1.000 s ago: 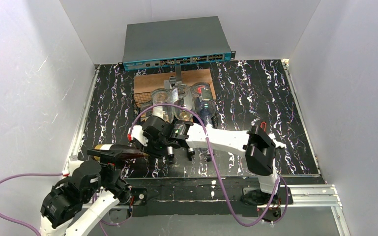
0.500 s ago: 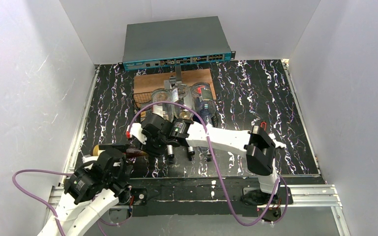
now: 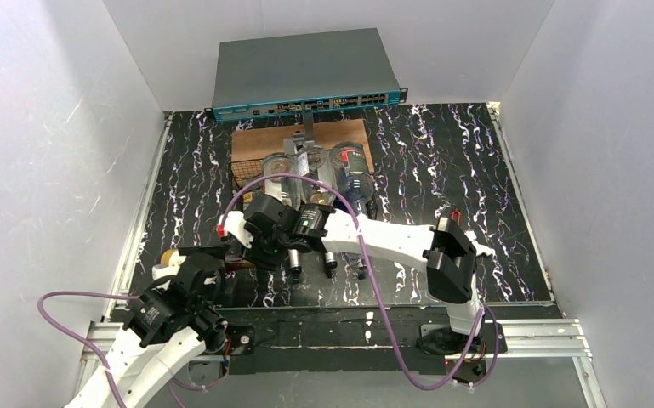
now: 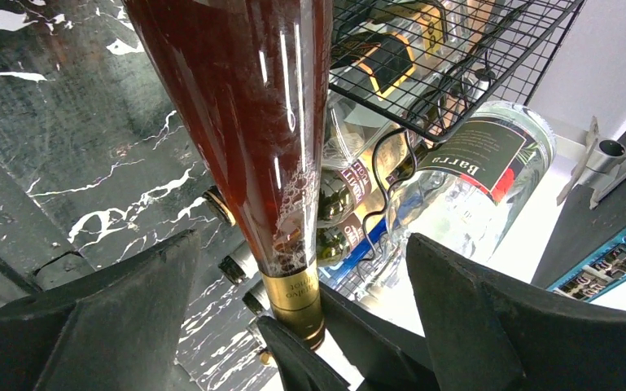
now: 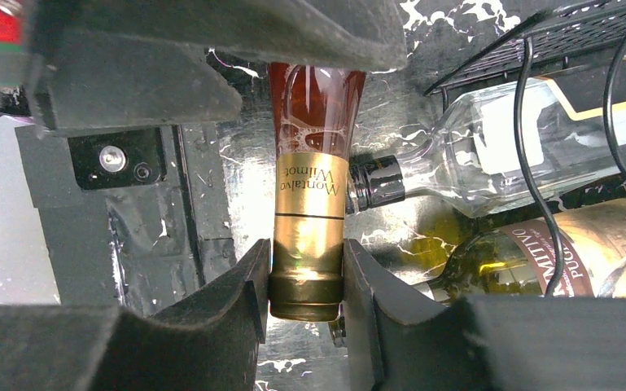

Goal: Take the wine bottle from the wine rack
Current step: Adjust the wine bottle at the center of the board.

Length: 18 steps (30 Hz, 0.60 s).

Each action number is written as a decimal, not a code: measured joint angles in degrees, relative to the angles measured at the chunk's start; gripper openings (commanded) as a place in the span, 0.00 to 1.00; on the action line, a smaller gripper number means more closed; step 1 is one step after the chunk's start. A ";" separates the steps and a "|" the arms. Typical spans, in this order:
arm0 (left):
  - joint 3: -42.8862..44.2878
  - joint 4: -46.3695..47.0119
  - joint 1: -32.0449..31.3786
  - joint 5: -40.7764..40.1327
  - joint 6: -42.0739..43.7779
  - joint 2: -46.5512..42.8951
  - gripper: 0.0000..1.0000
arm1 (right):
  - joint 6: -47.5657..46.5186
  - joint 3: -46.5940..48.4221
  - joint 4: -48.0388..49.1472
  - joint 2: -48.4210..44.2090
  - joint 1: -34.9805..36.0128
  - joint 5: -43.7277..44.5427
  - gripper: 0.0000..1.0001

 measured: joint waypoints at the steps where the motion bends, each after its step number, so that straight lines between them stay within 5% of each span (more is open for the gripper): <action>1: -0.48 0.72 0.00 -0.04 -0.02 -0.04 0.95 | -0.02 0.11 -0.02 0.00 -0.02 -0.02 0.01; 18: -2.16 4.96 0.00 -0.28 -0.59 4.44 0.75 | 0.70 5.14 -2.21 0.07 -0.24 -1.49 0.01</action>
